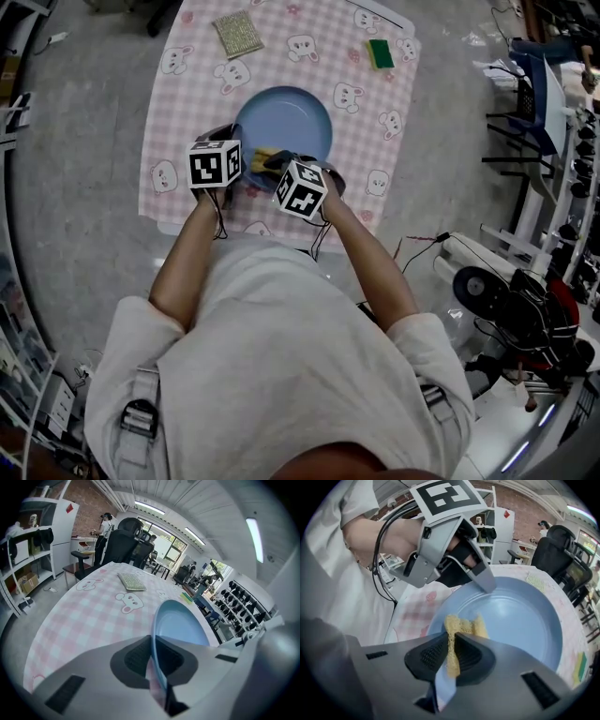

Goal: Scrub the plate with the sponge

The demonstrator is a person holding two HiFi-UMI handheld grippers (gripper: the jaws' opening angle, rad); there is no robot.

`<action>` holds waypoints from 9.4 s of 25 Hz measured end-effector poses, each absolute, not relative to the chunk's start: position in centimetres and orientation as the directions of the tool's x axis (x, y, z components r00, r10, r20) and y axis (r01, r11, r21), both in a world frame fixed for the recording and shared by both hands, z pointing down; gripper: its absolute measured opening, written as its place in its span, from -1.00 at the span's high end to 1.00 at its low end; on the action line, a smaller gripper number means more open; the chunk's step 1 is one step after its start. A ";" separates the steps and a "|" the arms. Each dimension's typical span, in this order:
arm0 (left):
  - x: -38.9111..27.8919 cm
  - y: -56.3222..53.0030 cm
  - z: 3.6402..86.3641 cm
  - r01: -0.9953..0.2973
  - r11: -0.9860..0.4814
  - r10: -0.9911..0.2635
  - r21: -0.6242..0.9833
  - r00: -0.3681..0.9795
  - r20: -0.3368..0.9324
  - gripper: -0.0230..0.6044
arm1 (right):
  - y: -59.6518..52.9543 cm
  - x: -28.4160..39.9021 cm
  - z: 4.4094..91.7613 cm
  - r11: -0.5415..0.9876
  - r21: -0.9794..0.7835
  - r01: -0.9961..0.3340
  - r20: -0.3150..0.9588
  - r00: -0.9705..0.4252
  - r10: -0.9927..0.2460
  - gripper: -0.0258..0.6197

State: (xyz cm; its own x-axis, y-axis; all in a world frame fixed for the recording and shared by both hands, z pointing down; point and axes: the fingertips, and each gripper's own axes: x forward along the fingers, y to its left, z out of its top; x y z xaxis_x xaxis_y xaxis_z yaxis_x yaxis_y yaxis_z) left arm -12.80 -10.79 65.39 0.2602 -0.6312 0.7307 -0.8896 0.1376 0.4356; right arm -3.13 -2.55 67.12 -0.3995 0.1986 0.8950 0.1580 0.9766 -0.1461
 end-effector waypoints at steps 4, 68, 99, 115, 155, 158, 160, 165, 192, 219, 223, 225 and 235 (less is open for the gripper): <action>-12.7 -10.7 65.4 -0.888 0.137 -0.631 0.439 0.263 0.730 0.84 | -2.6 -1.2 67.4 0.978 -0.137 0.155 0.912 -0.367 0.186 0.79; -13.5 -12.6 63.9 -0.871 0.158 -0.669 0.466 0.252 0.699 0.82 | -3.9 -6.2 65.8 0.890 -0.048 0.454 0.873 -0.414 0.258 0.79; -13.9 -11.6 65.5 -0.871 0.154 -0.640 0.467 0.272 0.719 0.84 | -10.8 2.8 68.5 0.980 -0.122 0.158 0.927 -0.336 0.169 0.79; -13.3 -13.0 67.7 -0.881 0.160 -0.572 0.446 0.285 0.769 0.82 | -21.6 4.0 63.3 0.856 0.120 -0.503 0.723 -0.547 -0.423 0.79; -3.6 -4.4 53.8 -0.948 -0.084 -0.802 0.306 0.247 0.544 0.89 | -7.9 6.5 54.1 0.743 -0.175 -0.647 0.410 -0.733 -0.542 0.79; -3.9 -4.3 51.8 -0.945 -0.116 -0.828 0.305 0.262 0.495 0.89 | -7.6 5.6 52.6 0.726 -0.164 -0.668 0.388 -0.720 -0.575 0.79; -4.7 -4.3 49.9 -0.948 -0.141 -0.851 0.286 0.264 0.453 0.89 | -7.6 4.5 51.1 0.721 -0.151 -0.676 0.361 -0.717 -0.596 0.79; -7.9 -4.3 44.6 -0.955 -0.171 -0.904 0.241 0.250 0.348 0.89 | -7.4 3.0 46.0 0.713 -0.089 -0.696 0.275 -0.705 -0.654 0.79; -10.0 -6.8 28.9 -0.955 -0.287 -0.957 0.070 0.290 0.020 0.89 | -10.7 5.4 28.8 0.582 0.068 -0.810 -0.056 -0.585 -0.809 0.78; -8.3 -7.7 29.3 -0.958 -0.281 -0.958 0.061 0.283 0.035 0.89 | -11.0 6.0 28.4 0.592 0.095 -0.800 -0.049 -0.597 -0.800 0.79; -8.3 -7.5 29.5 -0.958 -0.278 -0.959 0.063 0.281 0.036 0.89 | -10.8 5.9 28.5 0.596 0.101 -0.796 -0.049 -0.603 -0.797 0.79; -8.3 -7.4 29.5 -0.959 -0.277 -0.959 0.063 0.280 0.035 0.89 | -10.6 5.8 28.4 0.598 0.105 -0.795 -0.051 -0.605 -0.795 0.79; -8.6 -7.0 29.6 -0.959 -0.276 -0.960 0.063 0.279 0.036 0.89 | -10.2 5.2 28.4 0.605 0.108 -0.789 -0.049 -0.612 -0.789 0.79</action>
